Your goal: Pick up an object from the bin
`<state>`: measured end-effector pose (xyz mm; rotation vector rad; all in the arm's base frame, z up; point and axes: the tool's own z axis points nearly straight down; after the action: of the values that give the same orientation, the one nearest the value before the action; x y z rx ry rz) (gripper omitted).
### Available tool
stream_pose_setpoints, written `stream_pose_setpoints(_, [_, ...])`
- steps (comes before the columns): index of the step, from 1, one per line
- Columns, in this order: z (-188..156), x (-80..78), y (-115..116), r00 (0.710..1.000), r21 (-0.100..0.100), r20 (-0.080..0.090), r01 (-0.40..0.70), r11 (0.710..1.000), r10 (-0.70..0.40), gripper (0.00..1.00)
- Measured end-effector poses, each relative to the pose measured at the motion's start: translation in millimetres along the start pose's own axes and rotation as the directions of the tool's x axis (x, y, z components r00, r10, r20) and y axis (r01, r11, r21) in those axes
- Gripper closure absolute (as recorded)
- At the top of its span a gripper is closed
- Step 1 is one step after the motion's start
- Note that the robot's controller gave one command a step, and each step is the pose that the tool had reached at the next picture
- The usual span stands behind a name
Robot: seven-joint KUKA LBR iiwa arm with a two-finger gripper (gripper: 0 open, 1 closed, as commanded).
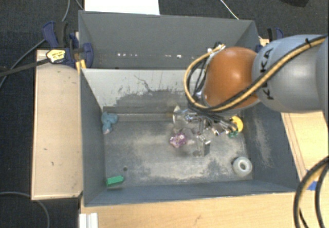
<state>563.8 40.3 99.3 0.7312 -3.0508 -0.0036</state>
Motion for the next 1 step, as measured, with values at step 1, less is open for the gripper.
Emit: stream_pose_setpoints(1, [29.1, -12.8, 10.2, 1.000, 0.002, 0.008, -0.015, 1.000, 0.015, 0.00])
